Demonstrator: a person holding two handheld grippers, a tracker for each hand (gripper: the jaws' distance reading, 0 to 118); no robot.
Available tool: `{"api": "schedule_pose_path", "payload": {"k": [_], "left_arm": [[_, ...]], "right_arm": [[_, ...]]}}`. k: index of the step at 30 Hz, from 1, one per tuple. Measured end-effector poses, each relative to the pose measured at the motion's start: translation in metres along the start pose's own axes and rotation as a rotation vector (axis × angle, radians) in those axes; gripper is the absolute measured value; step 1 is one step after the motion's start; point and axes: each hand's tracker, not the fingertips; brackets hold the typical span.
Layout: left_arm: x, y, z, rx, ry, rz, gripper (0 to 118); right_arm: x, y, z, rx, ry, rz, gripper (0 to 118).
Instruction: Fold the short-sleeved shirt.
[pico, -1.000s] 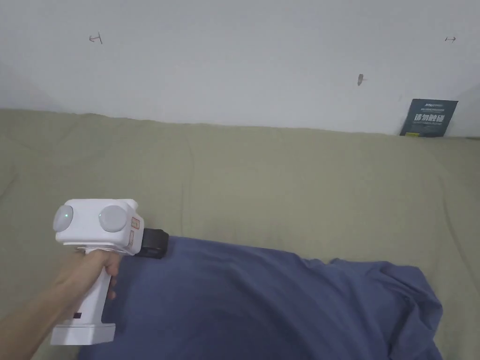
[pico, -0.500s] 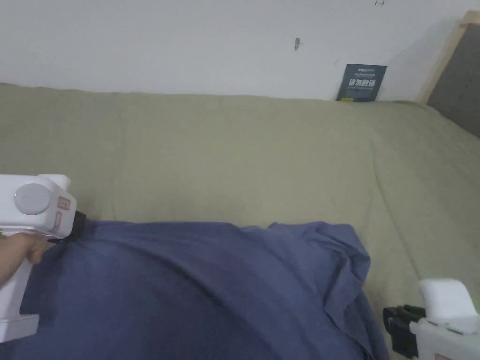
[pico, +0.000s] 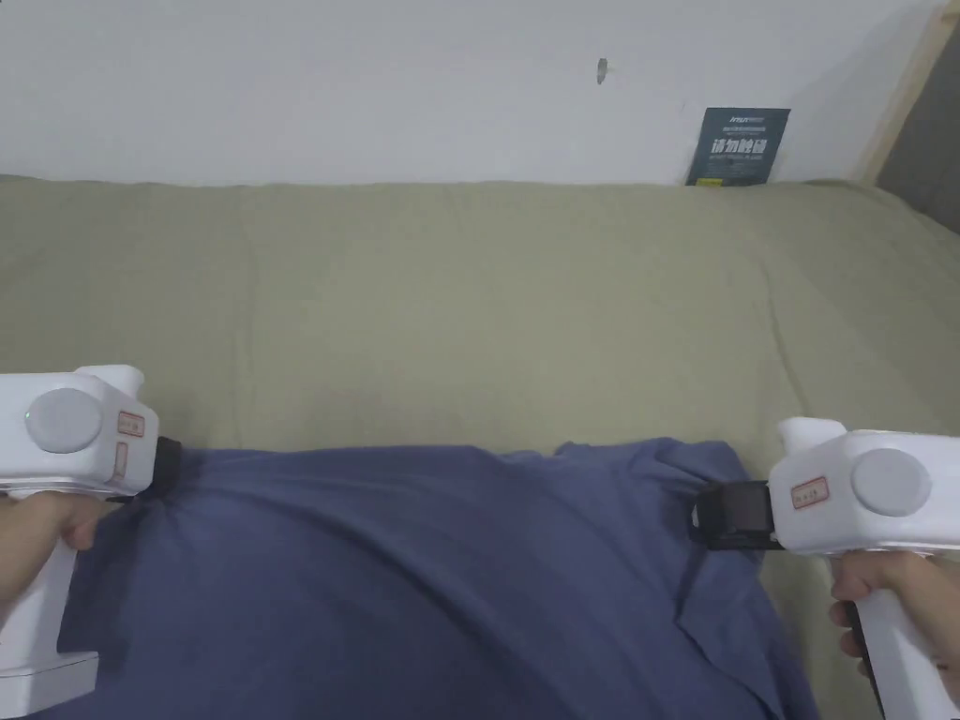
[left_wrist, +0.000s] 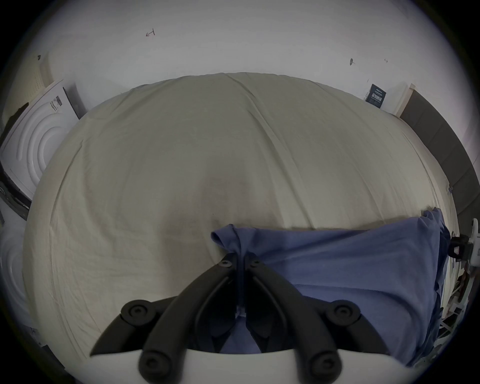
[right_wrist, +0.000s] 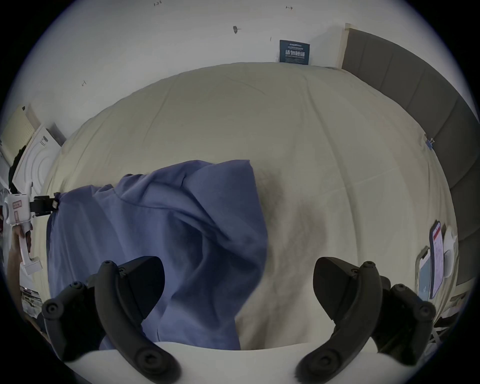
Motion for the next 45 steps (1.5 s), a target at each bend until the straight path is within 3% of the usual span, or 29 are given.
{"api": "schedule_pose_path", "payload": {"k": [1,2,3,4,5,7,12,19,24,30,36,45], "left_arm": [[0.001,0.000,-0.001,-0.001,-0.001,0.001,2],[0.002,0.000,-0.001,-0.002,0.000,-0.001,2],[0.002,0.000,0.001,-0.002,0.000,-0.001,2],[0.003,0.000,0.001,-0.003,0.001,-0.003,2],[0.004,0.000,0.001,-0.004,0.003,-0.007,2],[0.003,0.001,0.001,-0.006,0.002,-0.009,2],[0.002,0.003,0.026,0.029,0.012,0.008,2],[-0.003,0.003,0.111,0.101,0.016,0.025,2],[-0.008,-0.002,0.204,0.206,0.023,0.030,2],[-0.017,-0.007,0.336,0.394,0.048,0.053,2],[-0.025,-0.011,0.453,0.569,0.060,0.052,2],[-0.023,-0.012,0.502,0.667,0.071,0.088,2]], "right_arm": [[0.001,0.003,-0.002,-0.008,-0.002,0.002,79],[0.002,0.004,-0.001,0.001,-0.002,-0.001,69],[0.003,0.006,0.001,0.008,-0.008,0.000,69],[0.004,0.006,0.005,0.019,-0.013,0.000,34],[0.002,0.004,0.017,0.033,-0.004,-0.002,13],[0.002,0.003,0.029,0.029,0.044,0.008,7],[0.010,0.009,0.061,0.044,0.084,0.145,7],[0.009,0.015,0.148,0.159,0.088,0.174,7],[0.001,0.016,0.230,0.286,0.107,0.213,6],[-0.016,0.021,0.343,0.468,0.082,0.315,6],[-0.022,0.021,0.448,0.644,0.031,0.359,6],[-0.027,0.028,0.505,0.716,-0.015,0.376,6]]}}
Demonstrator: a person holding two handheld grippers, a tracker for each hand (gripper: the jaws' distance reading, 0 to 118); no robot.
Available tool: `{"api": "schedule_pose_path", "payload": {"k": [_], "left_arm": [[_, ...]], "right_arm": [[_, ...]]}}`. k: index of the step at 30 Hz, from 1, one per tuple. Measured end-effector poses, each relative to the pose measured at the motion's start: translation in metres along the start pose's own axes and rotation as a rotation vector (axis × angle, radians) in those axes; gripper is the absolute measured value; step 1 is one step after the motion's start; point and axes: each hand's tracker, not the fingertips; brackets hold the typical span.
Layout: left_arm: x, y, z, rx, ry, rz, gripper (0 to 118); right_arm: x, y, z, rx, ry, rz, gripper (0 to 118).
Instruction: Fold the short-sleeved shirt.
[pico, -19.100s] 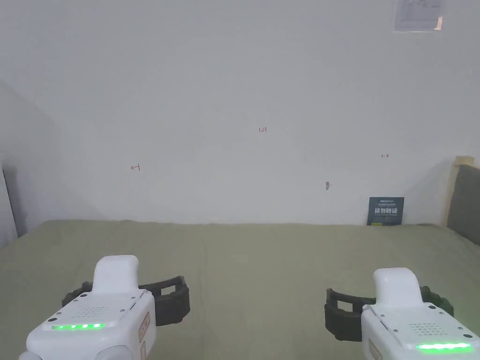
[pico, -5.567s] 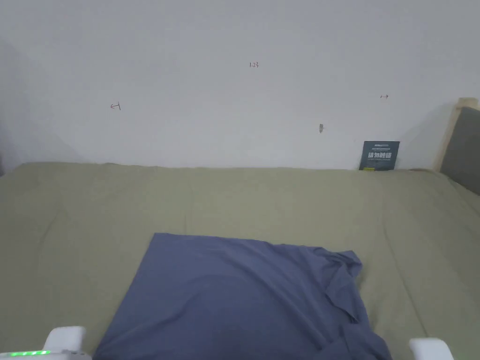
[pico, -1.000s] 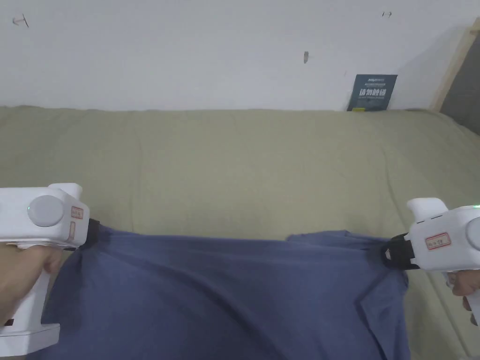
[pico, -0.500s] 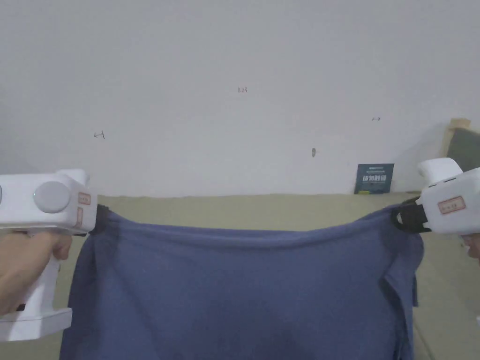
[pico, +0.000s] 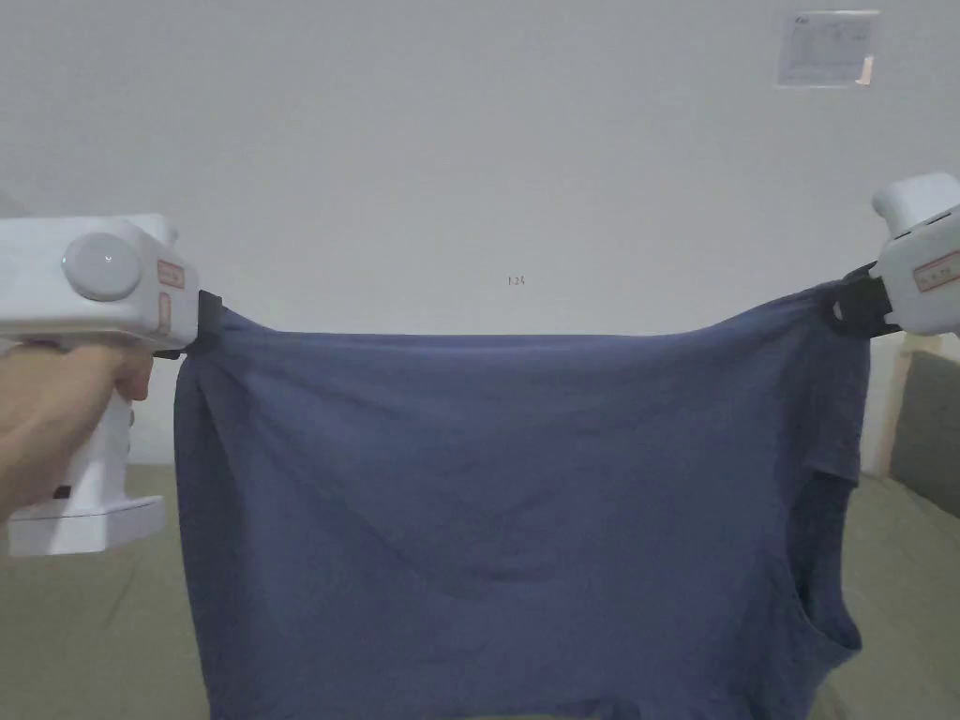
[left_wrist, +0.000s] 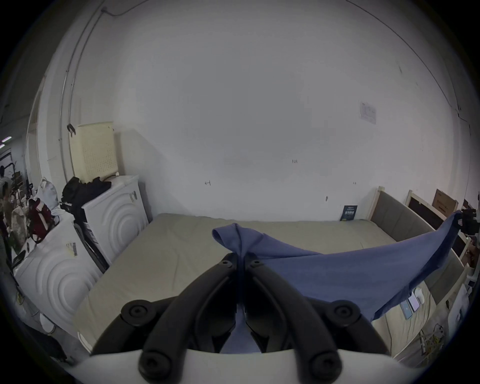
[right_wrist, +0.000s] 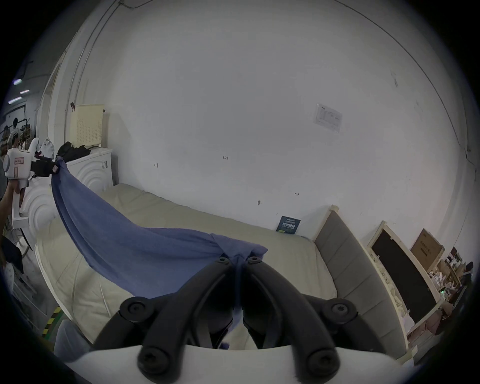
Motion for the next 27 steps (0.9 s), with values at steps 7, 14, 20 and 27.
{"api": "schedule_pose_path", "payload": {"k": [7,14,20,27], "left_arm": [[-0.001,0.000,-0.014,-0.007,0.017,-0.001,2],[0.001,0.012,-0.035,-0.009,0.046,0.000,2],[0.009,0.025,-0.063,-0.015,0.061,-0.006,2],[0.022,0.046,-0.093,-0.009,0.092,0.011,2]], "right_arm": [[-0.007,0.006,-0.014,0.018,-0.027,0.017,6],[-0.009,0.013,-0.044,0.007,-0.059,0.042,6],[-0.006,0.031,-0.078,0.000,-0.072,0.040,6],[0.004,0.065,-0.117,0.022,-0.109,0.020,6]]}}
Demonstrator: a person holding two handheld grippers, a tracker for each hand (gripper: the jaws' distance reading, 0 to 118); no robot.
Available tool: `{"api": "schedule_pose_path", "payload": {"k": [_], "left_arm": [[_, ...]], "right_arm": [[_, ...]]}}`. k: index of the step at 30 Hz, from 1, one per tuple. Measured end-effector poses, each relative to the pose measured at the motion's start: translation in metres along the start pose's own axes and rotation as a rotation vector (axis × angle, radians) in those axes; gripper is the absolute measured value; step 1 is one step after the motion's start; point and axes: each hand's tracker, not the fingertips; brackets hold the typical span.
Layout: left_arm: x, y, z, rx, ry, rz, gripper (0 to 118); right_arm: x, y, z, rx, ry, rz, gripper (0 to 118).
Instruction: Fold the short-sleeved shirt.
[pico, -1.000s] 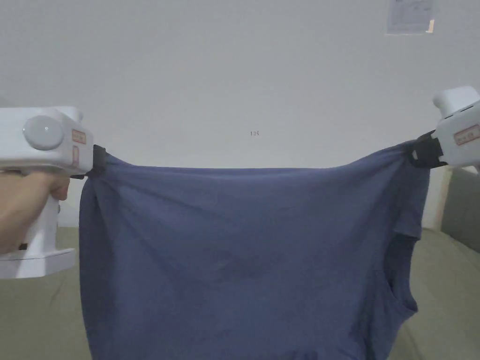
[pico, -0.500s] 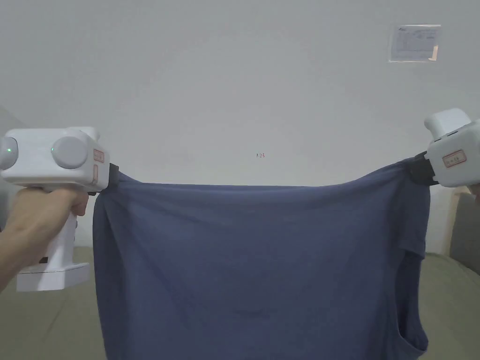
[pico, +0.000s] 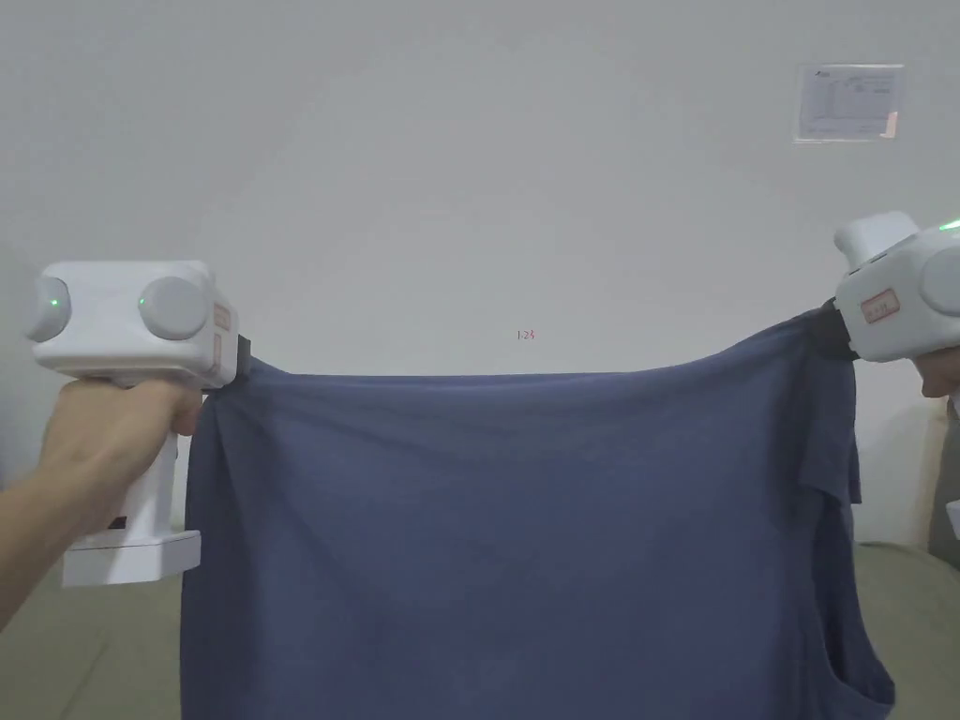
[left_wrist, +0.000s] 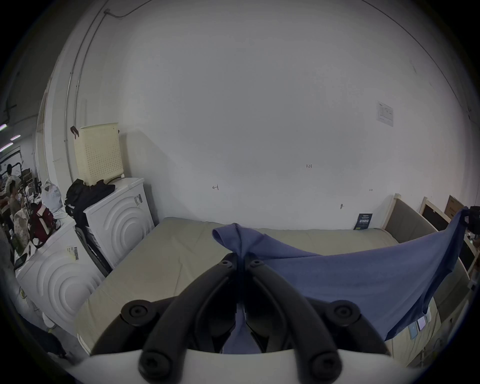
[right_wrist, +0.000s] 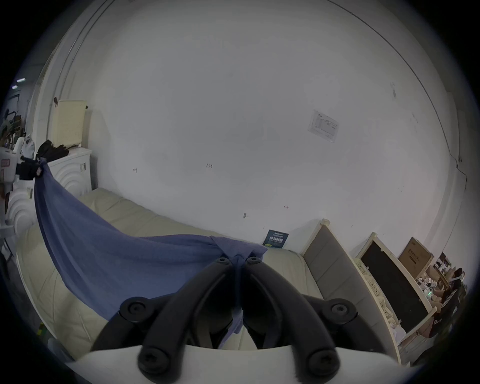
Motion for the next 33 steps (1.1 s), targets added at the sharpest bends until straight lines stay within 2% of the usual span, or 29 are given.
{"api": "schedule_pose_path", "payload": {"k": [7,13,20,23,28,31,33], "left_arm": [[0.016,0.030,-0.037,0.061,0.048,-0.005,2],[0.029,0.058,-0.080,0.108,0.092,-0.014,2],[0.039,0.067,-0.148,0.122,0.143,-0.031,2],[0.040,0.066,-0.179,0.119,0.160,-0.028,2],[0.047,0.051,-0.224,0.109,0.176,-0.057,2],[0.049,0.029,-0.249,0.068,0.178,-0.050,2],[0.049,0.006,-0.259,0.039,0.157,-0.047,2]], "right_arm": [[0.005,0.035,-0.045,0.037,-0.045,-0.082,6],[-0.001,0.061,-0.093,0.077,-0.103,-0.088,6],[-0.008,0.080,-0.158,0.080,-0.106,-0.107,6],[-0.015,0.076,-0.183,0.066,-0.118,-0.072,6],[-0.025,0.059,-0.222,0.026,-0.126,-0.059,6],[-0.034,0.035,-0.239,-0.001,-0.103,-0.084,6],[-0.043,0.013,-0.247,-0.030,-0.094,-0.054,6]]}}
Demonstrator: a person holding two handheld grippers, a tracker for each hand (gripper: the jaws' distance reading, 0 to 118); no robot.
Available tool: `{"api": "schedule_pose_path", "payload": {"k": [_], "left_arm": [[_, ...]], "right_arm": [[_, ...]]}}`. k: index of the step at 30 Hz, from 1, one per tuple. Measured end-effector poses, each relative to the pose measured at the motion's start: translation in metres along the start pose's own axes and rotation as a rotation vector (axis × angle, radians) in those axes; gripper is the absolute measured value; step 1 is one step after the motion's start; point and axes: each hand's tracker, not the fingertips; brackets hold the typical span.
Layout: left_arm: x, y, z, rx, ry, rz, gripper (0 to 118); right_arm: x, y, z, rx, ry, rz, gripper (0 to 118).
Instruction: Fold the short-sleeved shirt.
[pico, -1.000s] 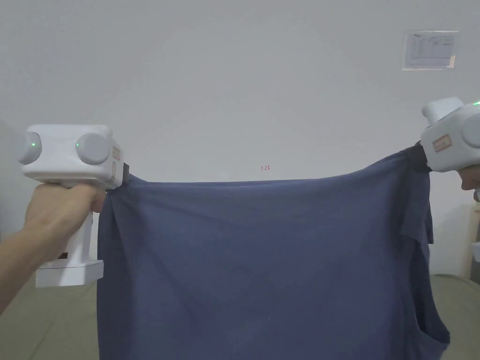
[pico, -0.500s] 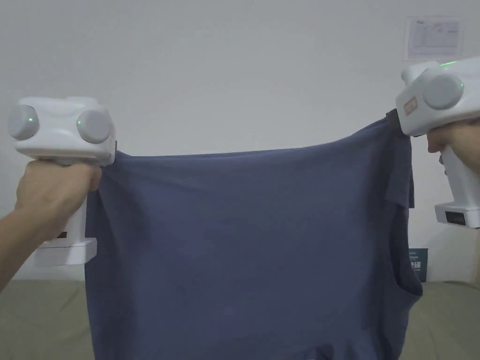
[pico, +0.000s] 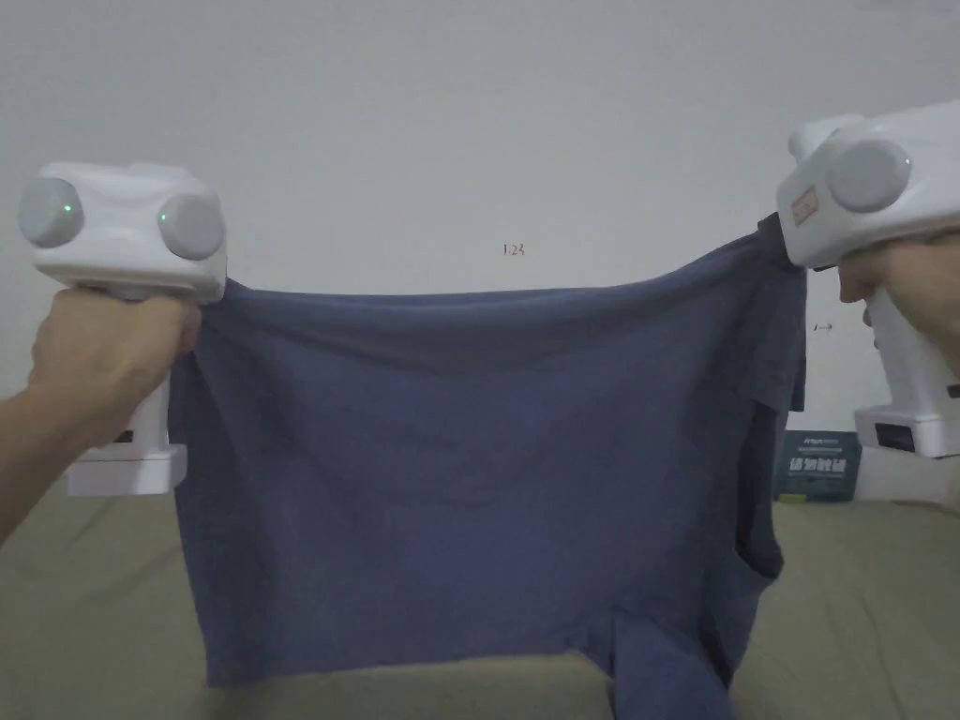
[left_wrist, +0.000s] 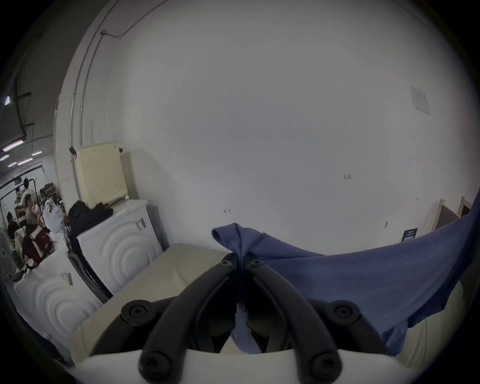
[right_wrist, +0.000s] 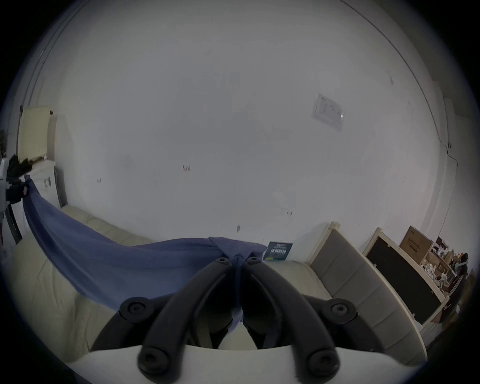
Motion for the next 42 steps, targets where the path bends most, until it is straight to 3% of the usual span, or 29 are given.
{"api": "schedule_pose_path", "payload": {"k": [4,7,9,12,17,20,26,35,37,42], "left_arm": [[0.002,-0.058,-0.007,-0.054,-0.013,-0.037,2],[-0.001,-0.107,0.005,-0.127,-0.055,-0.043,2],[-0.007,-0.136,0.017,-0.171,-0.076,-0.028,2],[-0.017,-0.189,0.051,-0.199,-0.082,-0.133,2],[-0.046,-0.263,0.114,-0.281,-0.108,-0.123,2],[-0.064,-0.302,0.157,-0.329,-0.130,-0.080,2],[-0.095,-0.367,0.229,-0.423,-0.144,-0.002,2],[-0.133,-0.419,0.312,-0.480,-0.141,-0.027,2],[-0.141,-0.430,0.327,-0.500,-0.146,-0.028,2],[-0.150,-0.453,0.353,-0.527,-0.162,-0.031,2]], "right_arm": [[-0.011,-0.055,0.000,-0.065,0.052,-0.011,6],[-0.017,-0.103,0.013,-0.130,0.098,0.033,6],[-0.018,-0.136,0.028,-0.185,0.120,-0.007,6],[-0.019,-0.186,0.062,-0.213,0.171,0.001,6],[-0.022,-0.277,0.127,-0.294,0.237,-0.061,6],[-0.025,-0.329,0.164,-0.355,0.247,0.025,6],[-0.027,-0.415,0.242,-0.428,0.285,-0.008,6],[-0.021,-0.481,0.329,-0.478,0.321,0.007,6],[-0.021,-0.493,0.349,-0.481,0.327,0.041,6],[-0.020,-0.516,0.371,-0.517,0.336,-0.006,6]]}}
